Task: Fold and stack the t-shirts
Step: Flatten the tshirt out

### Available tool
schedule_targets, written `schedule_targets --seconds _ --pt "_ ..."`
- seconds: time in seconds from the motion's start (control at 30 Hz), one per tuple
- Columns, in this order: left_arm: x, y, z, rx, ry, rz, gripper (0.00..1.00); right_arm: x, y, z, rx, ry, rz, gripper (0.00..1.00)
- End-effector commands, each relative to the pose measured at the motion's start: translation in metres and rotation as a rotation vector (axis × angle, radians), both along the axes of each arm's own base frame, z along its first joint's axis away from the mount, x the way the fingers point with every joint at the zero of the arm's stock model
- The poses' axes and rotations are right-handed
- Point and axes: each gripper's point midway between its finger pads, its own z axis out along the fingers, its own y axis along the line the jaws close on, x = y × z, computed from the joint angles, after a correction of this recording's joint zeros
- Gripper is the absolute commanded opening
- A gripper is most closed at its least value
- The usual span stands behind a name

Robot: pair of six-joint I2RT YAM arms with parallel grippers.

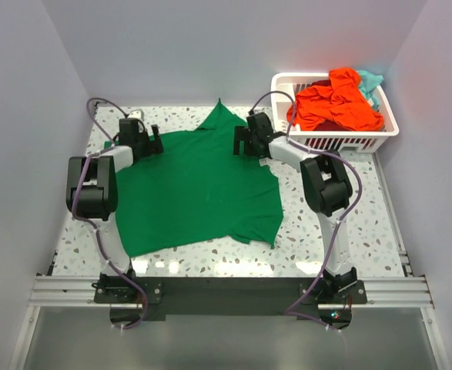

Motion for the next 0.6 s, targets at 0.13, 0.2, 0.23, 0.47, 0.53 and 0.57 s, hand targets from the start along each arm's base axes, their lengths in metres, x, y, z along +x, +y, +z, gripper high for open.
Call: schedule_targets --seconds 0.13,0.2,0.23,0.47,0.53,0.57 --pt "0.016 -0.006 0.060 0.025 -0.120 -0.014 1.00 0.004 0.018 0.038 0.026 -0.068 0.119 0.98" --pt "0.009 0.002 0.093 0.059 -0.189 0.026 1.00 -0.001 0.029 0.054 0.028 -0.103 0.168 0.99" --pt "-0.002 0.005 0.090 0.070 -0.177 0.039 1.00 -0.004 0.032 0.059 0.018 -0.115 0.190 0.99" --pt "-0.074 0.041 0.083 0.182 -0.115 0.224 1.00 -0.044 0.055 0.068 0.028 -0.117 0.255 0.99" --pt "-0.098 0.048 0.063 0.209 -0.019 0.264 1.00 -0.057 0.058 0.064 0.033 -0.102 0.265 0.99" --pt "-0.105 0.051 0.057 0.218 0.004 0.292 1.00 -0.064 0.063 0.061 0.034 -0.093 0.276 0.98"
